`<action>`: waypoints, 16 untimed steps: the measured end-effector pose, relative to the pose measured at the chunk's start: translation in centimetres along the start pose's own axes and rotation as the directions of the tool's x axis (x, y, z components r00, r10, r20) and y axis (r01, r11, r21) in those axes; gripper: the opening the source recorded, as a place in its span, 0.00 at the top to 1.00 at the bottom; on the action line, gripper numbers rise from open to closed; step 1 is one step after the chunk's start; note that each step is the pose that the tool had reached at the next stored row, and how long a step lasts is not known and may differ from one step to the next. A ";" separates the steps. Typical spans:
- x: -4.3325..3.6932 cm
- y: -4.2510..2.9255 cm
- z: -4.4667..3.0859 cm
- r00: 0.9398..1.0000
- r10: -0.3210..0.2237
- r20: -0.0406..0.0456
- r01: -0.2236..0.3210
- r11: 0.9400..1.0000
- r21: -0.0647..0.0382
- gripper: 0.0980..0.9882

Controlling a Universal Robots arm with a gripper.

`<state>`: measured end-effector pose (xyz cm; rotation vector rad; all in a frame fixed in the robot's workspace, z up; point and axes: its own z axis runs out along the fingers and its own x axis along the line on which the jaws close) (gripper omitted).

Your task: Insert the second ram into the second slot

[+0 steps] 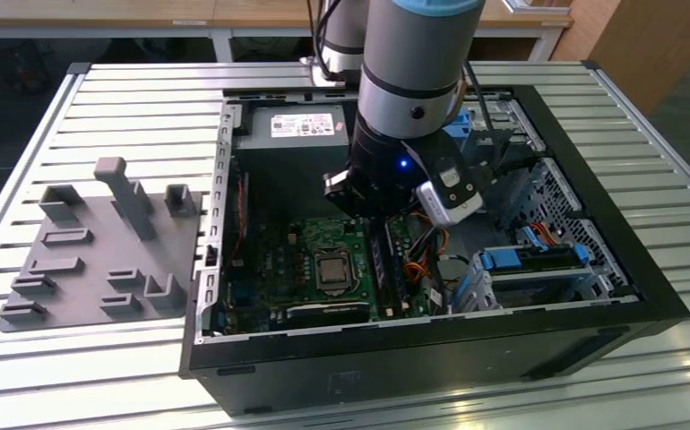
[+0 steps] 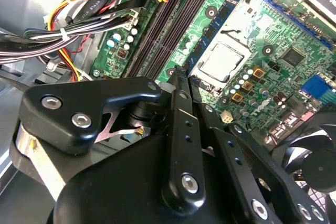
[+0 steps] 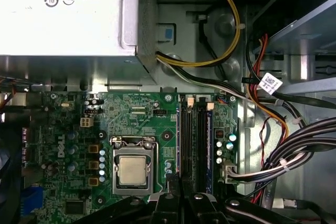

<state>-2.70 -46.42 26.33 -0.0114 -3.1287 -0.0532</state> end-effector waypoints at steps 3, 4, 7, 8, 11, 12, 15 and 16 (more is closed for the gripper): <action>-0.15 -0.01 0.13 1.000 0.000 0.000 0.000 1.000 0.000 0.96; -0.18 -0.01 0.21 1.000 0.000 0.000 0.000 1.000 0.000 0.96; -0.19 -0.02 0.48 1.000 0.000 0.000 0.000 1.000 0.000 0.96; -0.20 -0.04 0.59 1.000 0.000 0.000 0.000 1.000 0.000 0.96; -0.20 -0.17 0.92 1.000 0.000 -0.001 0.000 1.000 0.000 0.96; -0.20 -0.20 1.05 1.000 0.000 -0.001 0.000 1.000 0.000 0.96; -0.30 -0.22 1.41 1.000 0.000 -0.001 0.000 1.000 0.000 0.96; -0.39 -0.22 1.50 1.000 0.000 -0.001 0.000 1.000 0.000 0.96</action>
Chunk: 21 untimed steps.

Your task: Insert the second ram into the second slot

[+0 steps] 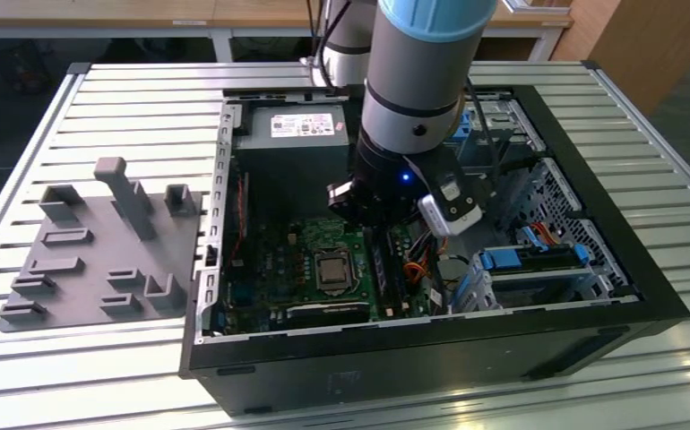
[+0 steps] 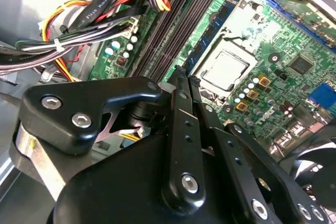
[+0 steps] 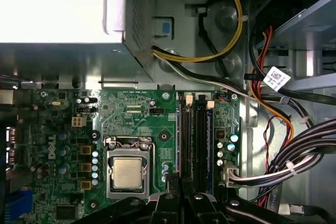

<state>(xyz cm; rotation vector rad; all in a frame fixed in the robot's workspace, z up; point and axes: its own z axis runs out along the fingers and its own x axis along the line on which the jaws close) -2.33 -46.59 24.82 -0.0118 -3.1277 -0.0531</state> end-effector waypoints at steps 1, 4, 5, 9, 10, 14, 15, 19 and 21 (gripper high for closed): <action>-0.18 0.00 0.10 1.000 0.000 0.000 0.000 1.000 0.000 0.96; -0.25 -0.01 0.34 1.000 0.001 0.000 -0.001 1.000 0.000 0.96; -0.25 -0.01 0.44 1.000 0.001 0.000 -0.001 1.000 0.000 0.96; -0.27 -0.03 0.78 1.000 0.000 0.000 0.000 1.000 0.000 0.96; -0.28 -0.03 0.87 1.000 0.000 0.000 0.000 1.000 0.000 0.96; -0.29 -0.04 1.17 1.000 0.000 0.000 0.000 1.000 0.000 0.96; -0.29 -0.05 1.22 1.000 0.000 0.000 0.000 1.000 0.000 0.96; -0.29 -0.07 1.47 1.000 0.000 -0.001 0.000 1.000 0.000 0.96; -0.29 -0.07 1.50 1.000 0.000 -0.001 0.000 1.000 0.001 0.96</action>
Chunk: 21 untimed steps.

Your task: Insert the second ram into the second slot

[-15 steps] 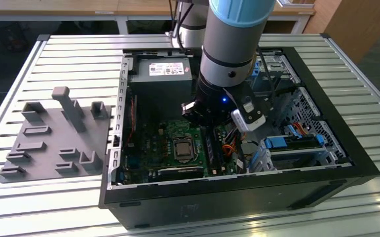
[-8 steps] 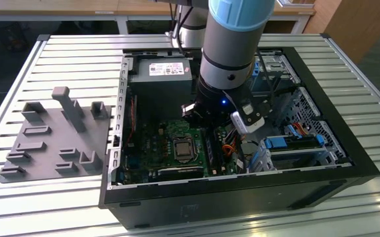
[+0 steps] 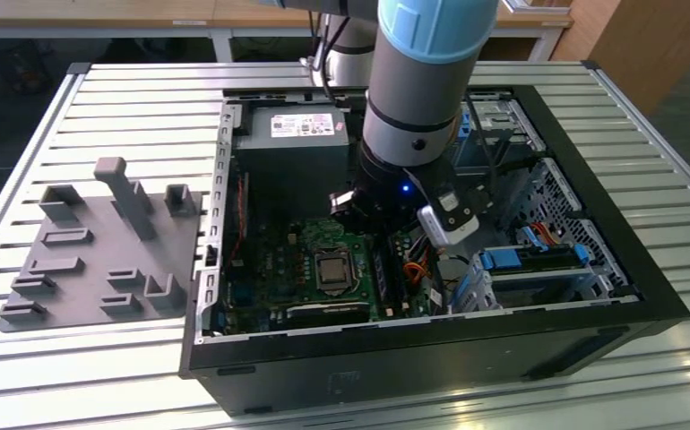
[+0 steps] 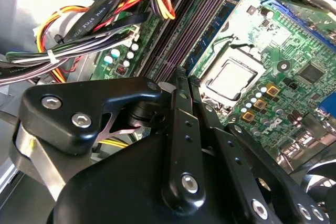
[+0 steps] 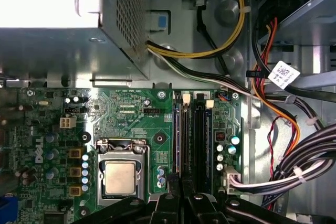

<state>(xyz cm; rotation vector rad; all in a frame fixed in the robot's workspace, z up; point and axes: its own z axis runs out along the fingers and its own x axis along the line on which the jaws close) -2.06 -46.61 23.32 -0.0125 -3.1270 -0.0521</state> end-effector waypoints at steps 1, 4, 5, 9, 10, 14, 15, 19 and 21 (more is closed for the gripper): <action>-0.01 0.00 0.07 1.000 0.000 0.000 0.000 1.000 0.000 0.96; -0.01 -0.01 0.30 1.000 0.000 0.000 0.000 1.000 0.000 0.96; -0.01 -0.01 0.36 1.000 0.000 0.000 0.000 1.000 0.000 0.96; -0.04 -0.08 0.48 1.000 0.000 0.000 0.000 1.000 0.000 0.96; -0.04 -0.11 0.48 1.000 0.000 0.000 0.000 1.000 0.000 0.96; -0.08 -0.24 0.48 1.000 0.000 0.000 0.000 1.000 0.003 0.96; -0.13 -0.25 0.49 1.000 0.000 0.000 0.000 1.000 0.003 0.96; -0.22 -0.27 0.52 1.000 0.000 0.000 0.000 1.000 0.003 0.96; -0.25 -0.27 0.53 1.000 0.000 0.000 0.000 1.000 0.003 0.96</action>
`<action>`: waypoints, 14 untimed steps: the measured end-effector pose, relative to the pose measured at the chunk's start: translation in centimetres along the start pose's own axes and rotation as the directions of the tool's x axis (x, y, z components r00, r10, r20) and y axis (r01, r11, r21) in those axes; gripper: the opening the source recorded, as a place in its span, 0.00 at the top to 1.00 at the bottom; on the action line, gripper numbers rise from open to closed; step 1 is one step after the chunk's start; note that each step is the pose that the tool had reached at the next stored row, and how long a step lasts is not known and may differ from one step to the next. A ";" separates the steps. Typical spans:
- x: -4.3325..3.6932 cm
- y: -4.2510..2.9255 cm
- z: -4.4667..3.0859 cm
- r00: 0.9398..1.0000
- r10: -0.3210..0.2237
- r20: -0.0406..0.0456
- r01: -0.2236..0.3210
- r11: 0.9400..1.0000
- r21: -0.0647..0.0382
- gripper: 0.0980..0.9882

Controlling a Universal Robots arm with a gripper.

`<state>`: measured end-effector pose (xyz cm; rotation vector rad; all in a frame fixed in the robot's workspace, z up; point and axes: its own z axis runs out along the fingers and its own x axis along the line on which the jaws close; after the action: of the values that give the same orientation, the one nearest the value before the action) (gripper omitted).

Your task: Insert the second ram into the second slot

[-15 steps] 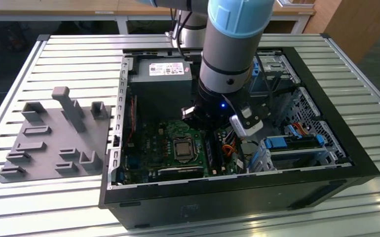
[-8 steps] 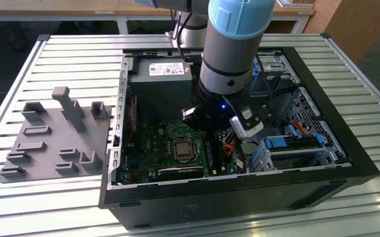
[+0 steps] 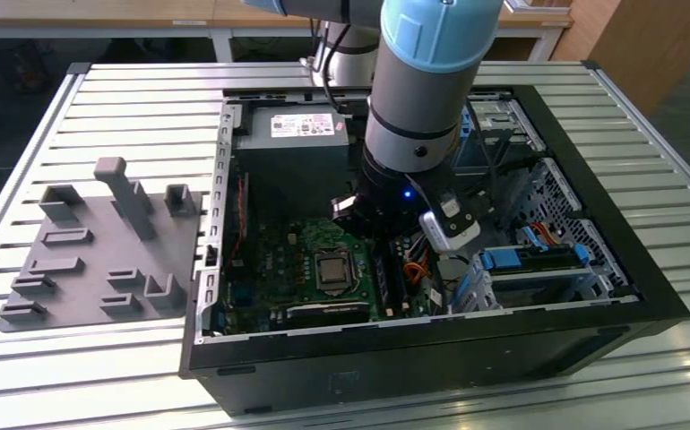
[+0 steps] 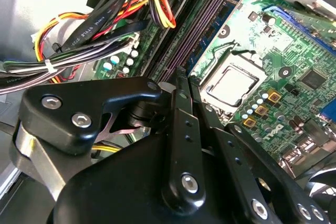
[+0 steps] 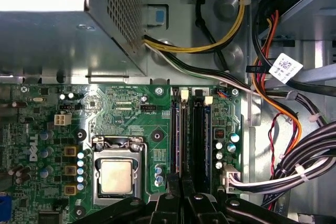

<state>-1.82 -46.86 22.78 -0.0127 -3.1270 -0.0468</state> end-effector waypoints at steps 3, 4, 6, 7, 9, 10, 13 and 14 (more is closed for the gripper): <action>-0.05 -0.01 0.03 1.000 0.002 0.000 -0.002 1.000 0.000 0.96; -0.06 -0.02 0.05 1.000 0.002 0.000 -0.002 1.000 0.000 0.96; -0.10 -0.02 0.09 1.000 0.004 0.000 -0.004 1.000 0.000 0.96; -0.14 -0.02 0.11 1.000 0.004 0.000 -0.004 1.000 0.000 0.96; -0.24 -0.02 0.15 1.000 0.004 0.000 -0.004 1.000 0.000 0.96; -0.26 -0.02 0.16 1.000 0.004 0.000 -0.004 1.000 0.000 0.96; -0.30 -0.02 0.22 1.000 0.004 0.000 -0.004 1.000 0.000 0.96; -0.34 -0.02 0.23 1.000 0.003 0.000 -0.003 1.000 0.000 0.96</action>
<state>-1.48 -46.88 22.54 -0.0181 -3.1271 -0.0462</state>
